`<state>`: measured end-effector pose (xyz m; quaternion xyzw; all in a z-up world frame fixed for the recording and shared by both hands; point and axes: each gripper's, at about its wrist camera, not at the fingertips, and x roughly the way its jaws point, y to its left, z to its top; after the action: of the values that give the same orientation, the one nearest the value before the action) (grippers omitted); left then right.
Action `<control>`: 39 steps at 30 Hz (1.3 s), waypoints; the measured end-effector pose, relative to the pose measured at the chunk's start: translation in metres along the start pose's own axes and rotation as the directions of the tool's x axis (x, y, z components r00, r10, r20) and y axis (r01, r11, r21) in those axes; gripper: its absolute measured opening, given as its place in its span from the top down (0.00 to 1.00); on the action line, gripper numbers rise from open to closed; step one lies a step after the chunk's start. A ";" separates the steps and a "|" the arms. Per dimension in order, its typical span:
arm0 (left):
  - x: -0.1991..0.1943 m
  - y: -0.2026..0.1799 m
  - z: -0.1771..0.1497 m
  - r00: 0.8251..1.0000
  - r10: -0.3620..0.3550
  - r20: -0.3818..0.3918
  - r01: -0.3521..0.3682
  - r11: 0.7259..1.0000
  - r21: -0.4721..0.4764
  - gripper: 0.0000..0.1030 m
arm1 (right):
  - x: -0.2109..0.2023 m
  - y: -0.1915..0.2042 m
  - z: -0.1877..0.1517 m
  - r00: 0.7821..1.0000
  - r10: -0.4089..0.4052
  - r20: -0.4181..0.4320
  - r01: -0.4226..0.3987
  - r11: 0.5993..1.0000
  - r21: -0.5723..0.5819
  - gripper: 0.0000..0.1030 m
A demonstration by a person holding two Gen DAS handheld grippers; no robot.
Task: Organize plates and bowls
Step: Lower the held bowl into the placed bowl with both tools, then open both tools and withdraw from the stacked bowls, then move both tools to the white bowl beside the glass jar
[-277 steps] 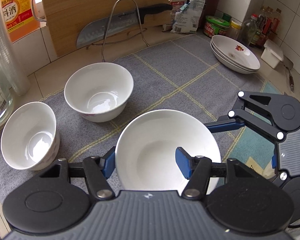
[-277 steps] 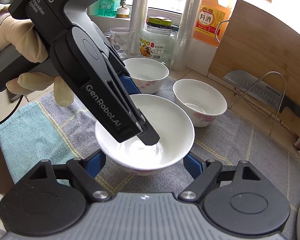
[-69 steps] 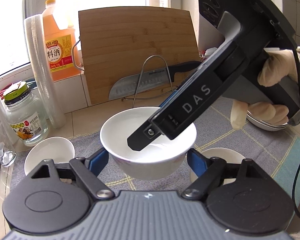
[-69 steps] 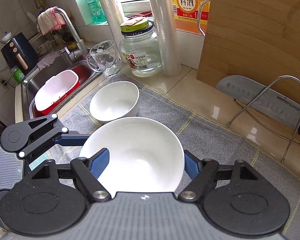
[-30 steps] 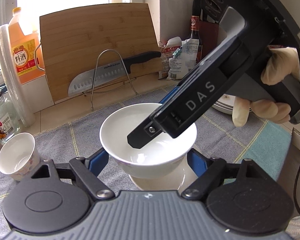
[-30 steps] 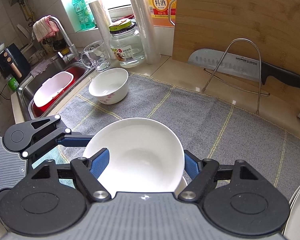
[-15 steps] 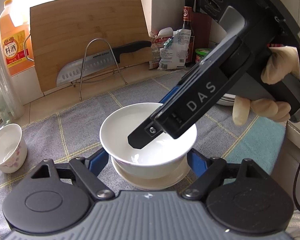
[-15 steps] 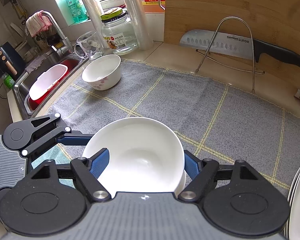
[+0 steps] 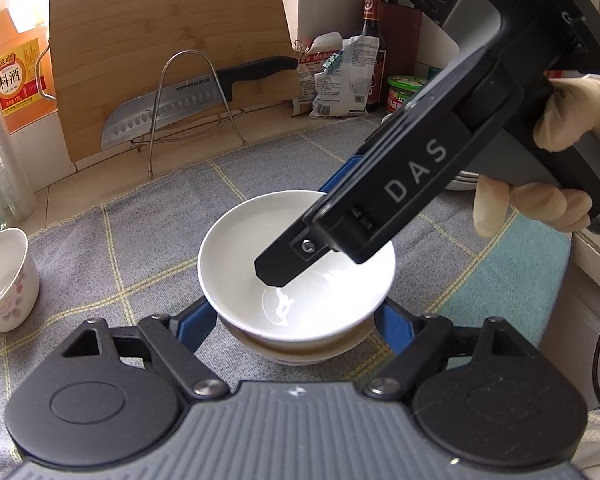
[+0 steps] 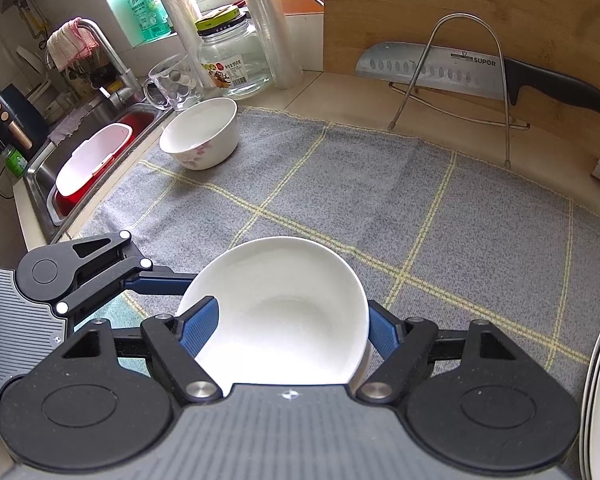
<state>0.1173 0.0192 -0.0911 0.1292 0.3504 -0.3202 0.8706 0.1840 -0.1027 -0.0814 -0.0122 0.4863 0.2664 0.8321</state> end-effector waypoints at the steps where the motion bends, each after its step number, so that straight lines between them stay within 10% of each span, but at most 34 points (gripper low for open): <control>1: 0.000 0.000 0.000 1.000 -0.001 -0.001 0.001 1.000 0.000 0.17 | 0.000 0.000 0.000 1.000 0.000 -0.001 0.000 1.000 0.001 0.20; 23: -0.009 0.005 -0.004 1.000 -0.005 0.015 0.005 1.000 0.006 0.07 | -0.004 0.005 0.002 1.000 0.003 0.018 -0.002 1.000 -0.022 0.00; 39: -0.040 0.050 -0.034 0.987 0.164 -0.001 -0.163 0.982 -0.091 0.06 | 0.003 0.047 0.010 0.989 -0.116 0.093 0.131 0.976 -0.174 0.00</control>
<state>0.1098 0.0915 -0.0884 0.1168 0.3499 -0.2319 0.9001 0.1717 -0.0588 -0.0675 -0.1066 0.4239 0.2572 0.8619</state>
